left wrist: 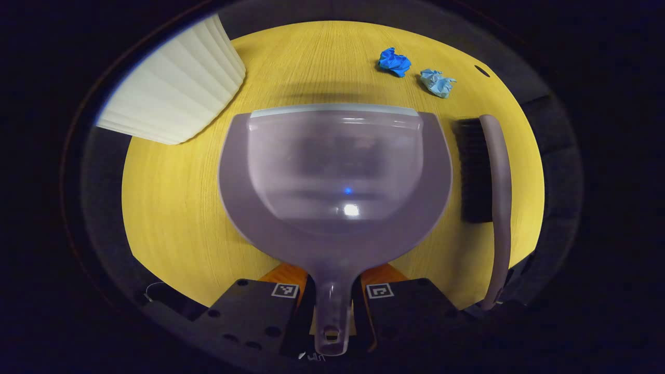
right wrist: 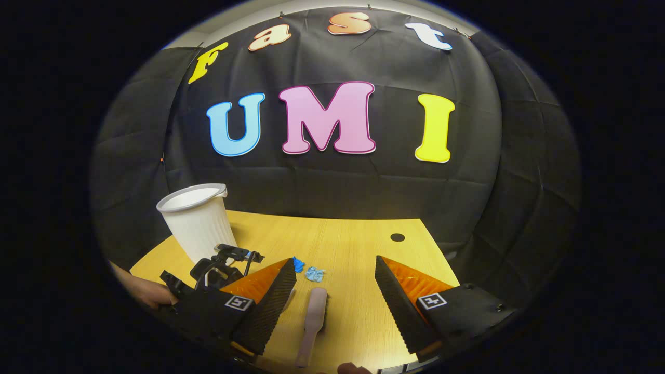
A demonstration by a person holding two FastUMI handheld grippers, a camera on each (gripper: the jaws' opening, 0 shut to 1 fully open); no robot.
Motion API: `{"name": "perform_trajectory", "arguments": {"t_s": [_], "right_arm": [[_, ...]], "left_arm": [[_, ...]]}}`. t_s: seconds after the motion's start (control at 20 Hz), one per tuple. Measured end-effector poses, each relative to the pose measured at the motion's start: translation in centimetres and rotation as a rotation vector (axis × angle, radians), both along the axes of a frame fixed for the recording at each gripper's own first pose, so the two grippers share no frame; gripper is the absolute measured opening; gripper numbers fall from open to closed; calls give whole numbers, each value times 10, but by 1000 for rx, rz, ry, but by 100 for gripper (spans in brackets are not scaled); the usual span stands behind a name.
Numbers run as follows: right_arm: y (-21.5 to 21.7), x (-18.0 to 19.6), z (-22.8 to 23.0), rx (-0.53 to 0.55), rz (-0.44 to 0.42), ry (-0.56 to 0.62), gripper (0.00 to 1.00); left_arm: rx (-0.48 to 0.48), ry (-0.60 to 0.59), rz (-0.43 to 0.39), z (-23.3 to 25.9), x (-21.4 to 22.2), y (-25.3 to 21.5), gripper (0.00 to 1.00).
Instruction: Pick up the small broom and dustpan from the desktop, sweep the trash into the dustpan with the broom, and then empty the trash into the garbage bin.
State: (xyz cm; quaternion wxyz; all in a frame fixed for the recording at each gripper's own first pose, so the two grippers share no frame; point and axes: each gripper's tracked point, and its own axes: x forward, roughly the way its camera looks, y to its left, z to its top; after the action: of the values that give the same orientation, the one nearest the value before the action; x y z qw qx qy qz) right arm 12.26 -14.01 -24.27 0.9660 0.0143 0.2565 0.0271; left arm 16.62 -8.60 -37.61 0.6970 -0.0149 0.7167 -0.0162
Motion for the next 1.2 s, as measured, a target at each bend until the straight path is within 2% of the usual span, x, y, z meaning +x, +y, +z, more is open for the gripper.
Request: {"name": "perform_trajectory", "arguments": {"t_s": [0.25, 0.35, 0.5, 0.55, 0.6, 0.7, 0.8, 0.85, 0.9, 0.95, 1.0, 1.1, 1.15, 1.2], "right_arm": [[19, -6, -21, 27, -31, 137, 99], [22, -11, -29, 24, -72, 200, 99], [28, -15, -43, -19, -105, 257, 99], [25, -18, -60, -39, -122, 313, 94], [26, -25, -76, -42, -135, 391, 99], [28, -49, -108, -10, -195, 547, 96], [27, -63, -139, 14, -254, 655, 100], [27, -70, -153, 18, -263, 718, 96], [26, -75, -163, 22, -263, 782, 100], [24, -77, -172, 16, -256, 827, 94], [22, -83, -177, -1, -260, 876, 100], [27, -89, -192, 5, -287, 942, 100], [29, -91, -195, 5, -294, 971, 94], [27, -92, -201, -6, -290, 999, 99]], "left_arm": [[-41, 5, -76, 5, -1, 10, 28], [-54, -7, -106, 2, -2, 15, 28], [-78, -33, -147, 0, -4, 20, 28], [-88, -44, -159, -1, -4, 22, 28], [-98, -58, -167, -1, -5, 23, 29], [-118, -74, -176, 1, -5, 23, 29], [-138, -85, -186, 0, -5, 23, 29], [-146, -88, -188, 0, -5, 24, 28], [-153, -90, -189, 0, -5, 24, 28], [-160, -93, -184, 0, -6, 26, 28], [-167, -99, -178, -1, -4, 24, 28], [-178, -107, -173, -1, -2, 23, 28], [-183, -109, -172, 0, -2, 23, 28], [-188, -114, -168, 0, -1, 23, 28]]}}
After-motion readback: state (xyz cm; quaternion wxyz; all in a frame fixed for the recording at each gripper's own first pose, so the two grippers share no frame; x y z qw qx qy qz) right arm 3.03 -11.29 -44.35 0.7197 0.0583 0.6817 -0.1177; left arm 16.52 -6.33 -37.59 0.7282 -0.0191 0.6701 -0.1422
